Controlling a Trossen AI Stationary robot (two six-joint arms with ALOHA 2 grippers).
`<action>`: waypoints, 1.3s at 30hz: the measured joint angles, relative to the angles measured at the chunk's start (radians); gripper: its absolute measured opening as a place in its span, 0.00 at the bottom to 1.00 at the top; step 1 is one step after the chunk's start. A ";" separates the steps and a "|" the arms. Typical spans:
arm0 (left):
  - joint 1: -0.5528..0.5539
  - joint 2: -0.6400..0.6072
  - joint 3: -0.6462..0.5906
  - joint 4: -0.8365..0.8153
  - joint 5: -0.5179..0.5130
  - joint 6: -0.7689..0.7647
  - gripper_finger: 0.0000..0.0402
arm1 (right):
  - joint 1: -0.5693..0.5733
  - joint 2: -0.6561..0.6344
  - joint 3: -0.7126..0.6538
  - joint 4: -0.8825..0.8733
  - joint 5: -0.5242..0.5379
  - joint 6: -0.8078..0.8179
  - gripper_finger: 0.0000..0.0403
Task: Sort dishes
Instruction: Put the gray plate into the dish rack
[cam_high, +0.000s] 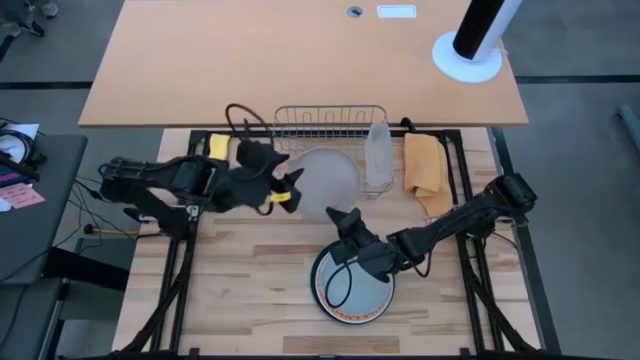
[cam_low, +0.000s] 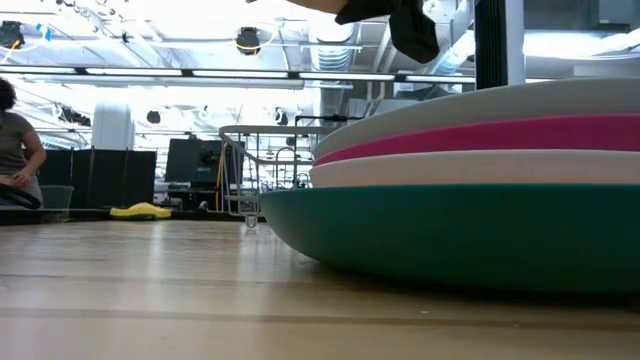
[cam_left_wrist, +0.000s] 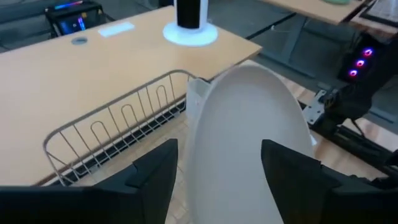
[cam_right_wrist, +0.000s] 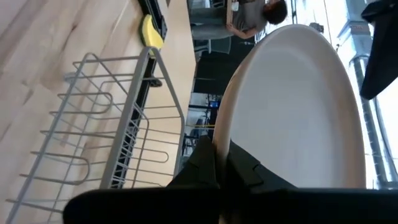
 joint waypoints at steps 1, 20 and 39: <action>0.004 0.006 0.000 0.000 0.000 0.000 0.56 | -0.008 0.000 0.000 0.000 0.000 0.000 0.00; 0.101 0.058 -0.001 -0.113 -0.062 -0.022 0.40 | -0.035 0.000 0.000 -0.006 -0.019 0.001 0.00; 0.130 0.057 -0.001 -0.118 -0.005 0.050 0.01 | -0.042 0.001 0.000 -0.004 -0.019 0.005 0.08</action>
